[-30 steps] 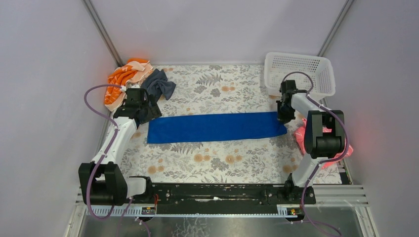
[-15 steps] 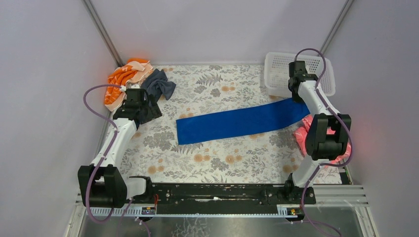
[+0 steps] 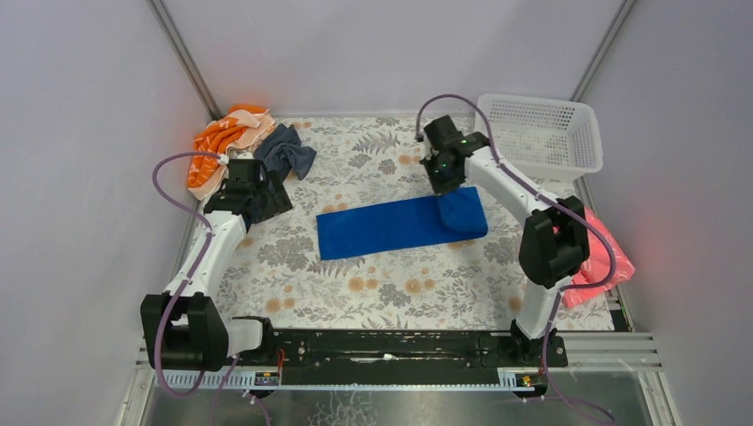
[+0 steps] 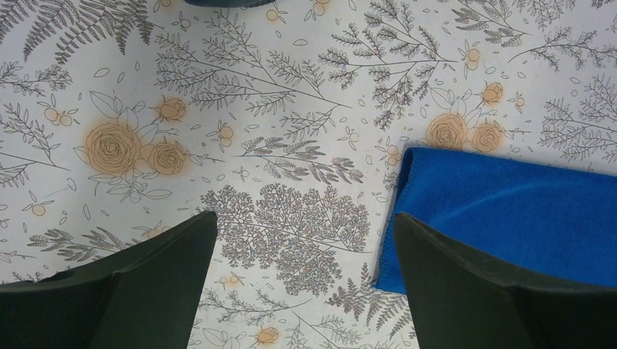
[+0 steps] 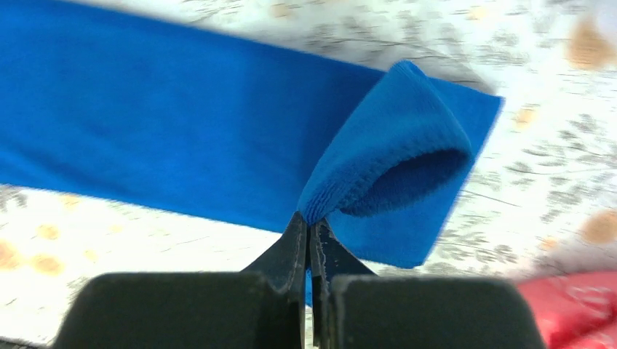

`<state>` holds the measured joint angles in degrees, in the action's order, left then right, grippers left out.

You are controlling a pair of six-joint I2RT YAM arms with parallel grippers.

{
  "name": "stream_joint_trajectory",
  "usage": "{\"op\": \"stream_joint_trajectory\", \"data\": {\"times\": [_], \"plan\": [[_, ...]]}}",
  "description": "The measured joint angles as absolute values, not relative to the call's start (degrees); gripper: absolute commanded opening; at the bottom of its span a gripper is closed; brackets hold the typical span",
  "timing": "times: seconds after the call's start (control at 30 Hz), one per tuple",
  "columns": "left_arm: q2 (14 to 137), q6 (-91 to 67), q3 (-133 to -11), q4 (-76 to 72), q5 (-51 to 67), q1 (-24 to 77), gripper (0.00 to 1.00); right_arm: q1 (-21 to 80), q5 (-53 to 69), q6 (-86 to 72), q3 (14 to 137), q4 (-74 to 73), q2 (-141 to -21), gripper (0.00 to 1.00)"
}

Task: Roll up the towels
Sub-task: Fold the towel at the center of the board.

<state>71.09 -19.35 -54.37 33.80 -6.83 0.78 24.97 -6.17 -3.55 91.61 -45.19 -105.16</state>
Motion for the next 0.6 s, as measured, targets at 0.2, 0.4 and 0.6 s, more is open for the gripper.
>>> {"op": "stream_joint_trajectory", "data": {"times": [0.2,0.4,0.6], "plan": [[71.9,-19.4,-54.4,33.8,-5.9,0.8,0.9,32.2,1.0,-7.8,94.5,-45.6,-109.4,0.0],[72.7,-19.4,-54.4,33.7,-4.3,0.8,0.9,37.1,4.1,-11.4,100.8,-45.4,-113.1,0.0],[73.5,-19.7,-54.4,33.2,-0.3,0.8,0.89,41.5,6.8,-15.3,103.7,-44.2,-114.6,0.0]]}}
